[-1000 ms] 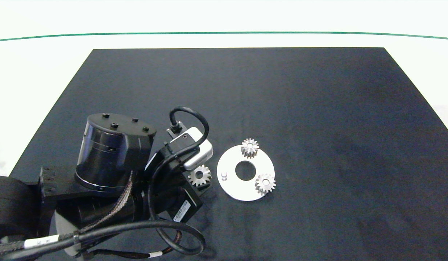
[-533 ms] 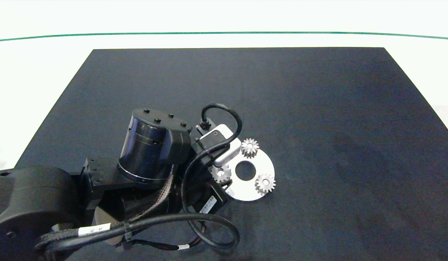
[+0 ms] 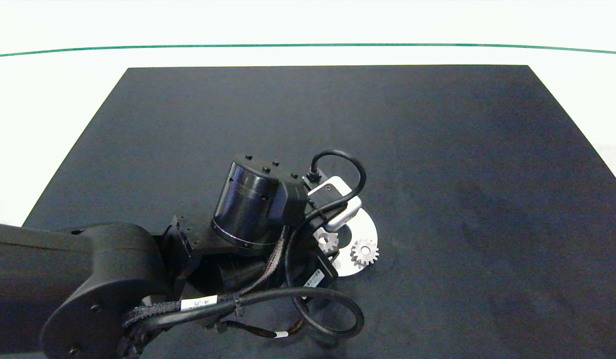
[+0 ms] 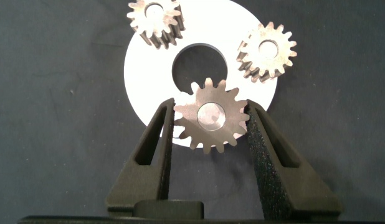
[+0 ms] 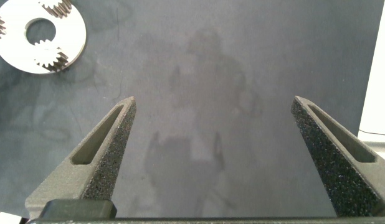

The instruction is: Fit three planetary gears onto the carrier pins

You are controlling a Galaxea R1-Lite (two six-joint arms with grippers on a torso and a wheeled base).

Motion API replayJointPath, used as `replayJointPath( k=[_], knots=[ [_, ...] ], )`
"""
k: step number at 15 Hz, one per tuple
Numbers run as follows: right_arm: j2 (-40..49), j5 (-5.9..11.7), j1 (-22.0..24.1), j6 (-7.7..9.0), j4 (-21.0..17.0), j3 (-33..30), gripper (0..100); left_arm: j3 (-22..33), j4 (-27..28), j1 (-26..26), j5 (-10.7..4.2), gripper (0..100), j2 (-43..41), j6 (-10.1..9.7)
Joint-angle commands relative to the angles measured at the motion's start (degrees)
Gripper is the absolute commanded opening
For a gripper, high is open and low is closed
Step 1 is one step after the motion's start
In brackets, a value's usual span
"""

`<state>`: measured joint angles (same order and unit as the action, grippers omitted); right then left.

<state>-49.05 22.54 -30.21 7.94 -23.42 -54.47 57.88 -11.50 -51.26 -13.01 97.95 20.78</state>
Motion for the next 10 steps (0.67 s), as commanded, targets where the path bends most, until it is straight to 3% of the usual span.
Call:
replayJointPath(
  k=[1,10],
  knots=[
    [-0.16,0.05,-0.11,0.06,-0.14,0.77,100,0.39,-0.11,0.02,-0.09,0,0.31,0.31],
    [0.01,0.05,-0.11,0.06,-0.14,0.85,100,0.04,0.69,2.48,-0.18,0,-0.30,1.45]
  ],
)
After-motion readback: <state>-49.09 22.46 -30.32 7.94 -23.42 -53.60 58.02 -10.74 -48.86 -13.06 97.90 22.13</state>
